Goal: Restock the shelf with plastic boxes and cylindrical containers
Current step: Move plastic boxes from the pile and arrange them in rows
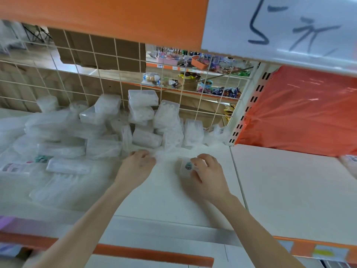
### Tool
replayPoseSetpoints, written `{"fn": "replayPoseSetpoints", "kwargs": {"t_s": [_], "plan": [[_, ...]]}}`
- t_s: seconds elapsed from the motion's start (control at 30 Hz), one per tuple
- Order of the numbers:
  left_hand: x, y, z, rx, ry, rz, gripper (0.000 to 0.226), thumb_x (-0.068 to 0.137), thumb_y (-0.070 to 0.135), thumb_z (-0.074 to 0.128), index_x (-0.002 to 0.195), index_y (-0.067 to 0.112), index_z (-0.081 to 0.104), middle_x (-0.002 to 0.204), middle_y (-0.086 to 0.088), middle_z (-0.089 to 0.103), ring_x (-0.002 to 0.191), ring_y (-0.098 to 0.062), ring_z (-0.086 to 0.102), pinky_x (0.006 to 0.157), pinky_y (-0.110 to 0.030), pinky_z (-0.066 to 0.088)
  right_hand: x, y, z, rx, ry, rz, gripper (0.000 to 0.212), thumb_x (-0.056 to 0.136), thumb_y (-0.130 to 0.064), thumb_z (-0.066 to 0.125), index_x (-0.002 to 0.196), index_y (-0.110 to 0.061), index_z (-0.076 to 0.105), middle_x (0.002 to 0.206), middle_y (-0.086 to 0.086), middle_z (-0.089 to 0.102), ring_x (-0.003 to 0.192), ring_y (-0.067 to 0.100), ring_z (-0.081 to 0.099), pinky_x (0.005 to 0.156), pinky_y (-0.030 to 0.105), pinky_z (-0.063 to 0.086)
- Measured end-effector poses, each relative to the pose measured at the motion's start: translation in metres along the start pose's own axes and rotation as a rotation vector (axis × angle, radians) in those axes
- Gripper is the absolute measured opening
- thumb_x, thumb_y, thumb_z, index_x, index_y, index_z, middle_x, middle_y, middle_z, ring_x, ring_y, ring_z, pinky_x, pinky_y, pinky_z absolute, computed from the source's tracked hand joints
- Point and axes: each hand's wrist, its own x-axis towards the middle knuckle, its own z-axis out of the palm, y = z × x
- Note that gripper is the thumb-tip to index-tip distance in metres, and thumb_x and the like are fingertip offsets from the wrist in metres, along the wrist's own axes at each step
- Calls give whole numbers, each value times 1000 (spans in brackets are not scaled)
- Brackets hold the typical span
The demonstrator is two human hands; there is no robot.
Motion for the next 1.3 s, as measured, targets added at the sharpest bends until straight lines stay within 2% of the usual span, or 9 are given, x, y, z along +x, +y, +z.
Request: {"fn": "replayPoseSetpoints", "kwargs": {"t_s": [0.07, 0.17, 0.4, 0.6, 0.7, 0.8, 0.9, 1.03, 1.3], "plan": [[-2, 3, -8, -289, -66, -85, 27, 80, 42, 52, 85, 16, 58, 85, -3, 58, 74, -20, 51, 63, -28, 37, 6, -8, 0, 88, -6, -40, 31, 79, 1, 62, 109, 0, 64, 113, 21, 57, 107, 40, 53, 88, 46, 42], [-7, 9, -16, -569, -145, -265, 26, 90, 41, 46, 81, 21, 60, 76, -3, 64, 69, -20, 54, 51, -21, 40, 12, -20, -2, 257, -83, -74, 40, 82, -4, 60, 122, -4, 56, 125, 14, 49, 115, 31, 46, 95, 40, 41], [-14, 8, -18, -641, -317, -357, 39, 93, 49, 37, 93, 21, 65, 70, -3, 70, 57, -19, 63, 38, -18, 37, 22, -38, -1, 482, -207, -64, 47, 83, -13, 64, 128, -12, 50, 114, -9, 44, 101, 4, 42, 82, -3, 27], [-16, 8, -14, -678, -344, -309, 50, 96, 54, 22, 94, 24, 62, 70, 0, 71, 56, -16, 65, 41, -17, 40, 26, -38, 0, 618, -233, 125, 29, 82, -12, 66, 110, -19, 60, 96, -9, 57, 71, -1, 53, 63, 2, 40], [-19, 8, -17, -678, -361, -207, 32, 96, 43, 35, 100, 24, 61, 80, 0, 72, 63, -13, 67, 52, -19, 44, 27, -38, -2, 715, -225, 224, 20, 83, -11, 64, 99, -22, 59, 91, -7, 59, 71, 11, 58, 67, 15, 47], [-23, 9, -18, -569, -315, -80, 28, 89, 22, 58, 116, 25, 50, 100, 1, 68, 77, -9, 66, 61, -19, 48, 29, -40, -4, 780, -226, 314, 17, 86, -7, 60, 96, -21, 61, 87, -10, 59, 82, 22, 61, 80, 34, 52], [-28, 11, -17, -210, -203, 165, 78, 72, 13, 75, 136, 23, 33, 123, 6, 49, 103, -9, 54, 83, -20, 45, 30, -39, -5, 776, -223, 356, 20, 86, -8, 59, 89, -27, 60, 84, -12, 59, 80, 18, 58, 78, 31, 49], [-29, 6, -15, 251, -86, 485, 79, 67, 27, 77, 136, 18, 39, 136, 6, 39, 123, -11, 36, 92, -12, 26, 28, -39, -3, 697, -252, 319, 14, 86, -13, 61, 94, -24, 62, 82, -14, 59, 73, 8, 55, 72, 24, 45], [-32, -11, -13, 403, -70, 322, 67, 77, 49, 63, 136, 30, 37, 135, 14, 38, 124, -12, 34, 91, -23, 34, 19, -13, -2, 401, 3, 334, 27, 89, -13, 54, 115, -12, 60, 97, -2, 61, 84, 11, 57, 81, 23, 44]]}}
